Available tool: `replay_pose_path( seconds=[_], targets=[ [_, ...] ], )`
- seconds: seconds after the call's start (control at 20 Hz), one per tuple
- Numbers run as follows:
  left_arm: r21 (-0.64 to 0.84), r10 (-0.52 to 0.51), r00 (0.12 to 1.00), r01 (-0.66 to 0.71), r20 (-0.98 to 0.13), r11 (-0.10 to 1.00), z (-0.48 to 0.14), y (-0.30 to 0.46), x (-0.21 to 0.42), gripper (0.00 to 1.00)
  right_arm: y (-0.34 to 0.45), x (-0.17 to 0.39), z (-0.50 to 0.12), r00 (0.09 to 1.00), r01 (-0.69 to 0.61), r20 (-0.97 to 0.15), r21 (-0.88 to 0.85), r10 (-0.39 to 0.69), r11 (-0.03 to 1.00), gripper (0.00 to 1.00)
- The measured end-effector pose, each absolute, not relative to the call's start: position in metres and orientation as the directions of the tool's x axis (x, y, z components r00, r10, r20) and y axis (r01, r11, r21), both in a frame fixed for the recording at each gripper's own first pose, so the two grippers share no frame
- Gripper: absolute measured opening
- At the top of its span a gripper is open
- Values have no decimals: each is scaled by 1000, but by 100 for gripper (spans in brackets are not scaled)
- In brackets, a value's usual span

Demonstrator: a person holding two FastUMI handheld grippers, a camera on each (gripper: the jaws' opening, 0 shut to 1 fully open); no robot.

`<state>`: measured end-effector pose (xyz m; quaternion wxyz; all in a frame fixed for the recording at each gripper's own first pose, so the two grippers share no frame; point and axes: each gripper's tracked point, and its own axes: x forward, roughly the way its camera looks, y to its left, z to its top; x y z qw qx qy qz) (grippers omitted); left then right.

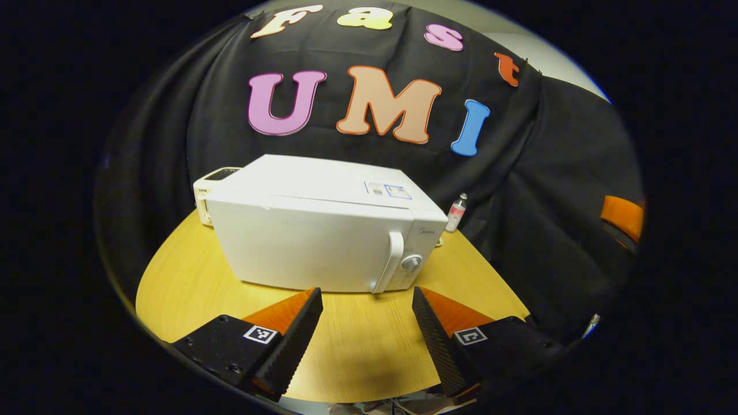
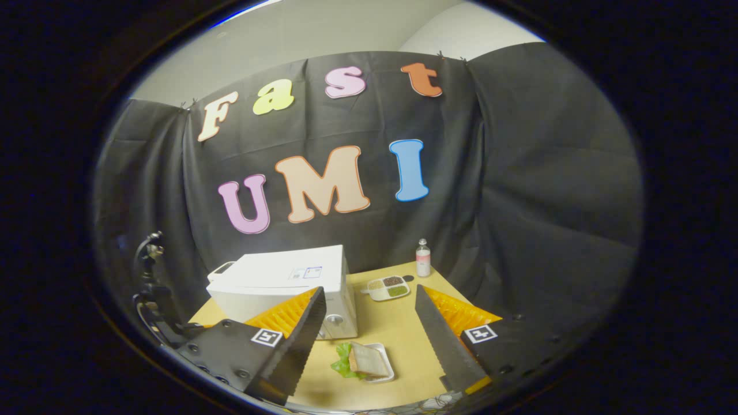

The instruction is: Open the microwave oven with the left hand, put the food in, and close the microwave oven.

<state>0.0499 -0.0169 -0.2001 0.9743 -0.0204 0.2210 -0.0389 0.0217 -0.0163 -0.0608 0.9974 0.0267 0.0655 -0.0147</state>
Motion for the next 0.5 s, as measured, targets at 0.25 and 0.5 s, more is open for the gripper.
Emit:
replay_pose_path(
  seconds=[0.25, 0.5],
  targets=[
    [-90, -105, 845, 68, -524, 994, -245, -27, 79, 95, -33, 16, -72, 985, 88, -154, 63, -77, 994, 92],
    [-73, -93, 811, 62, -578, 995, -271, -40, 118, 94, -45, 17, -76, 981, 113, -168, 93, -96, 989, 92]
  ],
)
